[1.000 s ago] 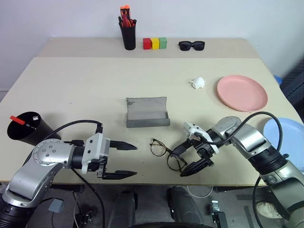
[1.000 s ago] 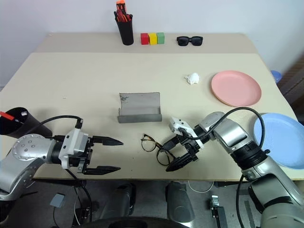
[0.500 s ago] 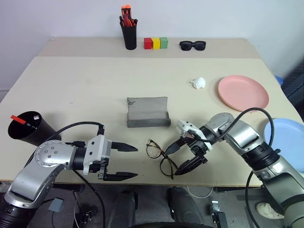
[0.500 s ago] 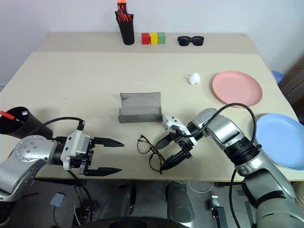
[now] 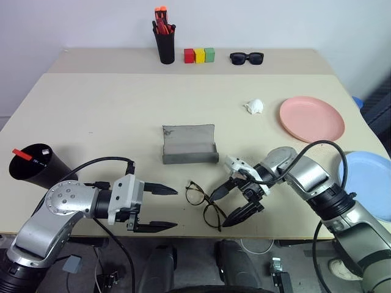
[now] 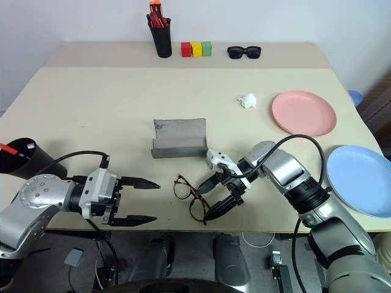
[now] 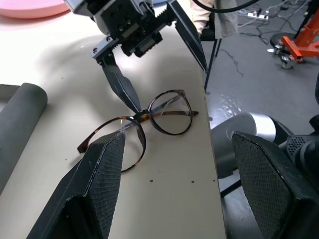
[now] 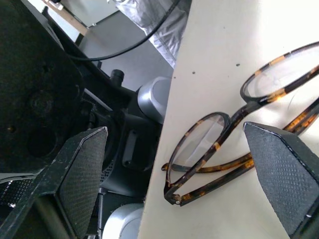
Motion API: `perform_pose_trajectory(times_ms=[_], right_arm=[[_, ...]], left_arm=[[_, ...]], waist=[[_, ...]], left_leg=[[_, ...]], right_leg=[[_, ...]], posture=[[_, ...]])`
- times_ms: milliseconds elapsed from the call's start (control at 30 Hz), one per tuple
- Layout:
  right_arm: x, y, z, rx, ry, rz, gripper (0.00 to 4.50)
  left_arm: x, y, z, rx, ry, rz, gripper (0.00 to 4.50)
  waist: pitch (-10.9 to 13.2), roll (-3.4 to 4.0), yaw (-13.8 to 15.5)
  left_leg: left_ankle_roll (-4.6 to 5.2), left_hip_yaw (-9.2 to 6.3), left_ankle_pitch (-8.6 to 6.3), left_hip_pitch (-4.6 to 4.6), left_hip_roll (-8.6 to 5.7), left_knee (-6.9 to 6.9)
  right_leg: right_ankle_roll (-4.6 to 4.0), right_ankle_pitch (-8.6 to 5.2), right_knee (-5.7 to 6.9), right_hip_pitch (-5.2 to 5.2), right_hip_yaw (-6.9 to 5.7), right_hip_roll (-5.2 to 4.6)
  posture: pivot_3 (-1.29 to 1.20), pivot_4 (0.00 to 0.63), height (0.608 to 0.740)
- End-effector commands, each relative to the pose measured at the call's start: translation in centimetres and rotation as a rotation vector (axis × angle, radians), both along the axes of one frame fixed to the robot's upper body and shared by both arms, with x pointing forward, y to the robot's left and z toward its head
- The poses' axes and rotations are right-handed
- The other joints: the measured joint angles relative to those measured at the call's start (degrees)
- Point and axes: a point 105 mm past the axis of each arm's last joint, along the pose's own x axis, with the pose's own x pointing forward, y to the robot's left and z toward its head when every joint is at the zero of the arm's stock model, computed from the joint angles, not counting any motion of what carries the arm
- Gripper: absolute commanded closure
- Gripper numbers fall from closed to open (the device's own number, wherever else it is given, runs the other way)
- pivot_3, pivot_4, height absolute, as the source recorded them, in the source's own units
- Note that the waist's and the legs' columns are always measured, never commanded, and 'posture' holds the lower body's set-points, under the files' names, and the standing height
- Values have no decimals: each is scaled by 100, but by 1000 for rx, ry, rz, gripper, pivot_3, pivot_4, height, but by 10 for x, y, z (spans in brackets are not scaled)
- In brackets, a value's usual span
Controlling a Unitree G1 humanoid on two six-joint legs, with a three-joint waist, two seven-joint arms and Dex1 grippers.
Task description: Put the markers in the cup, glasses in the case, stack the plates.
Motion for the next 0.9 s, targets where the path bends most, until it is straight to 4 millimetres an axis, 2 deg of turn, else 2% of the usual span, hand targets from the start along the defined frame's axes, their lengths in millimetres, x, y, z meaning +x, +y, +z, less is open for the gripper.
perform_pose_trajectory(times_ms=[33,233,433,900], right_arm=[[0,3,3,17,-45,10,0],[13,3,4,77,-160,-65,0],[19,0,11,113,-197,-126,0],[4,4,11,105,-127,-83,0]], left_arm=[[-2,-2,3,-8,-27,-14,1045],[-1,-3,1,-5,-27,-21,1045],[1,-6,-1,-5,-28,-28,1045],[6,-5,-2,-3,-37,-27,1045]], waist=[[0,0,0],[0,0,-2],[0,0,1],[0,0,-1]], left_leg=[[0,0,0,0,0,0],[0,0,0,0,0,-3],[0,1,0,-1,0,-2],[0,0,0,-1,0,-4]], right_leg=[[0,0,0,0,0,0],[0,0,-1,-1,0,0],[0,0,-1,-1,0,0],[-3,-2,-3,-1,0,0]], posture=[[0,150,740],[0,150,740],[0,150,740],[0,150,740]])
